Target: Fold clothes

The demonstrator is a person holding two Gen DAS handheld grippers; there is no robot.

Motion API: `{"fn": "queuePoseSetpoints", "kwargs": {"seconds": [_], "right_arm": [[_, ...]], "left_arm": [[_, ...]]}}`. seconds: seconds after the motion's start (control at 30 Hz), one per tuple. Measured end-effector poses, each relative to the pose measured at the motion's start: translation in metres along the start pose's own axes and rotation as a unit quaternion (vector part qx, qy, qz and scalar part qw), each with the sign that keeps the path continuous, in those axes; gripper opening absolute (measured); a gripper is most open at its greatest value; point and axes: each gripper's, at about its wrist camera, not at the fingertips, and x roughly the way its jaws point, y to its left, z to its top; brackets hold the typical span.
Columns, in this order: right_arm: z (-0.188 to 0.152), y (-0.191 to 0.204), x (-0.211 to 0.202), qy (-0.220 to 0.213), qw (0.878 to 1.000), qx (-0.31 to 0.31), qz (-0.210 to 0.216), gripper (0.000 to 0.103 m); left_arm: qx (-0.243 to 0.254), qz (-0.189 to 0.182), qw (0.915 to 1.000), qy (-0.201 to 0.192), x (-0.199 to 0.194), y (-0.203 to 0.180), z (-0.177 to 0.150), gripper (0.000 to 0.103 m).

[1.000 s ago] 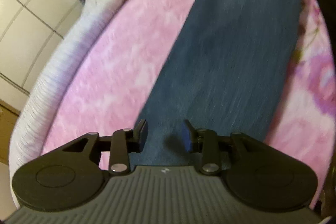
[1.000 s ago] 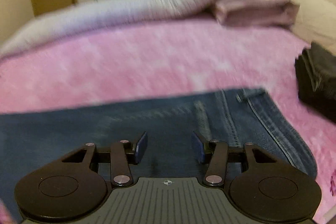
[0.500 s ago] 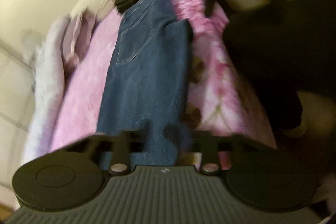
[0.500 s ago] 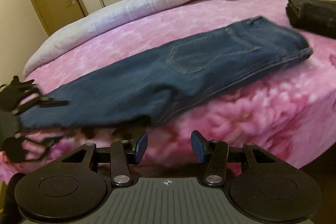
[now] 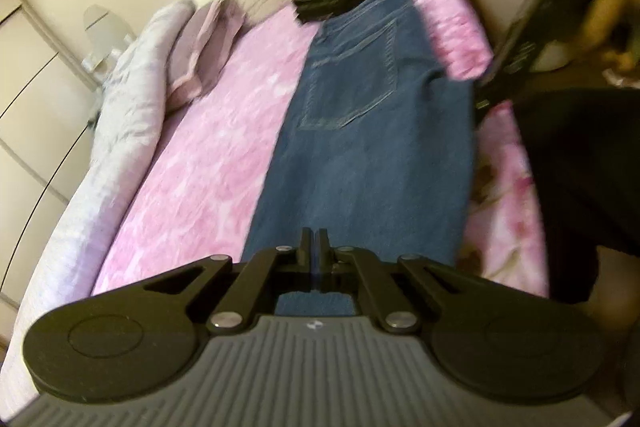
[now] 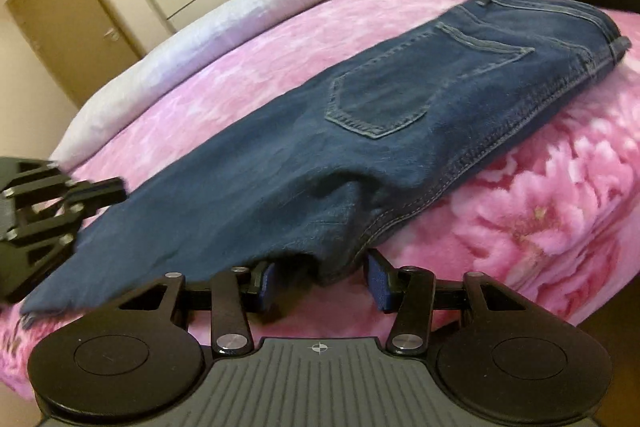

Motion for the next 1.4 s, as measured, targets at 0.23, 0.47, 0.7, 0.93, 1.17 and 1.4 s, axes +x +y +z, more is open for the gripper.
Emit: {"fn": "queuePoseSetpoints", "kwargs": {"seconds": [0.23, 0.47, 0.7, 0.93, 1.17, 1.4], "right_arm": [[0.014, 0.003, -0.022, 0.009, 0.998, -0.060, -0.030, 0.006], [0.034, 0.044, -0.044, 0.075, 0.955, -0.277, -0.078, 0.005], [0.015, 0.029, -0.034, 0.116, 0.957, -0.254, -0.079, 0.007], [0.015, -0.012, -0.072, 0.065, 0.980, -0.166, -0.084, 0.011], [0.066, -0.118, -0.082, -0.085, 0.992, 0.060, -0.074, 0.056], [0.108, -0.223, -0.036, -0.136, 0.962, 0.233, -0.030, 0.056]], "left_arm": [[0.051, -0.042, 0.9977, -0.016, 0.003, -0.051, -0.003, 0.038], [0.020, -0.023, 0.9995, 0.006, 0.017, -0.046, -0.010, 0.035], [0.033, -0.033, 0.9987, 0.021, 0.018, -0.050, -0.017, 0.035], [0.049, -0.066, 0.9962, 0.031, -0.003, -0.058, -0.033, 0.035], [-0.001, -0.054, 0.9985, 0.009, -0.033, -0.046, -0.031, 0.035], [-0.040, -0.024, 0.9982, 0.037, -0.001, -0.030, -0.025, 0.035]]}}
